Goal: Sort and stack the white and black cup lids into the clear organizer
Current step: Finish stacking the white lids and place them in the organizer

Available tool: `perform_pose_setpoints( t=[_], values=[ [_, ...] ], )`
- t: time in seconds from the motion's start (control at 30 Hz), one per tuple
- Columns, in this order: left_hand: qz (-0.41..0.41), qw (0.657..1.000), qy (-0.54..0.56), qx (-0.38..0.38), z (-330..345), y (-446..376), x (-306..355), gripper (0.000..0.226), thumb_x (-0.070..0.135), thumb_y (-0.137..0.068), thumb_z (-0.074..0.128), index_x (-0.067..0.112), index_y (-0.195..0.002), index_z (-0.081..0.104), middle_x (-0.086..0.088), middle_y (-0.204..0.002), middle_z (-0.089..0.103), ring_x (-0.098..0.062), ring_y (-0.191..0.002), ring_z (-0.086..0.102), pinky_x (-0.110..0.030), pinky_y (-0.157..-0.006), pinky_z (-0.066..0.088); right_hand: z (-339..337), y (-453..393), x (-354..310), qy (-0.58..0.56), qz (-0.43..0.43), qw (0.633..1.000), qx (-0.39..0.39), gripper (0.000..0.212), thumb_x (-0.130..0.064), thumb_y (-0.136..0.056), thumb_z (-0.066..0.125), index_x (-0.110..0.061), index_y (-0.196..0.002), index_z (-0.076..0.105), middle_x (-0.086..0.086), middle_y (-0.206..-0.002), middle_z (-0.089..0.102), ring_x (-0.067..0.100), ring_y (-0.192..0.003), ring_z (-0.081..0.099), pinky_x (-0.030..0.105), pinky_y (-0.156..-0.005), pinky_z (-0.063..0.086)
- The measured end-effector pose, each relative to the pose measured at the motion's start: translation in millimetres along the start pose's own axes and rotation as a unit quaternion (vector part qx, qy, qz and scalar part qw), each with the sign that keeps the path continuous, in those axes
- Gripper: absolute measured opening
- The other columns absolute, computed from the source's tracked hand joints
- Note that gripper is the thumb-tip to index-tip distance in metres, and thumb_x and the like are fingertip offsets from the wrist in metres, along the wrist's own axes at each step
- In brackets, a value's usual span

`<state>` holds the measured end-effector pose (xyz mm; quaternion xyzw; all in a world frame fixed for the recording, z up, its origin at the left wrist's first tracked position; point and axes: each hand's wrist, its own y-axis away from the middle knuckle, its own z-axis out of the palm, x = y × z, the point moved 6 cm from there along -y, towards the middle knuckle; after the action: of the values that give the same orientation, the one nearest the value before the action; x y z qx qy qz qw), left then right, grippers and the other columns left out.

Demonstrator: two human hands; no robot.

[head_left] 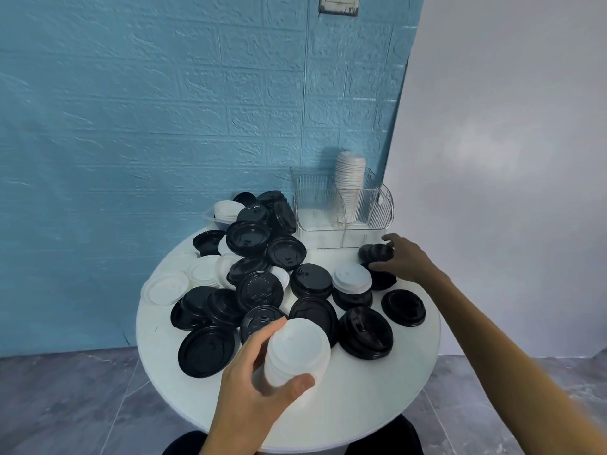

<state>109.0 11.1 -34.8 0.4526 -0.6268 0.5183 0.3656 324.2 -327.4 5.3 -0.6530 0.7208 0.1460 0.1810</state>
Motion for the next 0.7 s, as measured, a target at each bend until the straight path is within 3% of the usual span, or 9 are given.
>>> perform_pose_setpoints(
  t=[0.13,0.23,0.33,0.5,0.6,0.7],
  values=[
    [-0.002,1.000,0.003,0.000,-0.5,0.2,0.6,0.085,0.069,-0.056,0.089,0.055,-0.133,0.057,0.021,-0.136,0.064,-0.005,-0.130,0.058,-0.023,-0.100,0.047,7.9,3.7,-9.0,-0.003,-0.049,0.999,0.024,0.067,-0.051,-0.079,0.080,-0.020,-0.132,0.054,0.003,-0.127,0.062,0.023,-0.109,0.057,0.033,-0.088,0.044],
    [-0.002,1.000,0.006,0.001,-0.9,0.1,2.1,0.087,0.075,-0.054,0.087,0.054,-0.133,0.057,0.020,-0.136,0.065,-0.007,-0.130,0.059,-0.024,-0.100,0.047,14.3,6.1,-10.7,0.017,-0.059,0.998,0.015,0.063,-0.051,-0.084,0.074,-0.021,-0.136,0.055,0.005,-0.136,0.057,0.028,-0.119,0.054,0.040,-0.099,0.045],
    [-0.003,1.000,0.003,0.004,-1.4,-0.2,2.7,0.087,0.078,-0.054,0.086,0.055,-0.132,0.057,0.021,-0.134,0.065,-0.006,-0.129,0.059,-0.016,-0.095,0.050,12.8,9.7,-13.3,0.018,-0.063,0.998,0.016,0.059,-0.049,-0.090,0.068,-0.022,-0.141,0.054,0.006,-0.143,0.052,0.031,-0.127,0.049,0.043,-0.107,0.041],
    [-0.003,1.000,0.003,0.005,-1.3,-0.6,2.5,0.087,0.077,-0.054,0.087,0.055,-0.132,0.058,0.021,-0.134,0.065,-0.007,-0.129,0.059,-0.010,-0.095,0.049,2.6,38.2,-33.2,0.004,-0.118,0.989,0.089,0.044,-0.045,-0.096,0.059,-0.025,-0.136,0.059,-0.001,-0.140,0.055,0.024,-0.126,0.051,0.039,-0.105,0.043],
    [0.003,1.000,0.003,0.007,-0.9,-0.7,2.9,0.087,0.077,-0.054,0.087,0.055,-0.132,0.058,0.020,-0.135,0.066,-0.009,-0.130,0.059,-0.022,-0.099,0.049,11.5,61.6,-48.8,-0.008,-0.175,0.983,0.061,0.049,-0.052,-0.094,0.061,-0.027,-0.136,0.060,-0.007,-0.138,0.059,0.016,-0.124,0.055,0.035,-0.104,0.044],
    [0.002,1.000,0.003,0.007,-0.9,-0.6,3.4,0.086,0.077,-0.053,0.087,0.056,-0.131,0.058,0.021,-0.134,0.066,-0.007,-0.129,0.059,-0.023,-0.100,0.048,27.8,73.8,-56.0,0.001,-0.204,0.979,-0.004,0.061,-0.060,-0.090,0.062,-0.034,-0.145,0.051,-0.010,-0.150,0.050,0.013,-0.138,0.045,0.036,-0.114,0.036]
  ],
)
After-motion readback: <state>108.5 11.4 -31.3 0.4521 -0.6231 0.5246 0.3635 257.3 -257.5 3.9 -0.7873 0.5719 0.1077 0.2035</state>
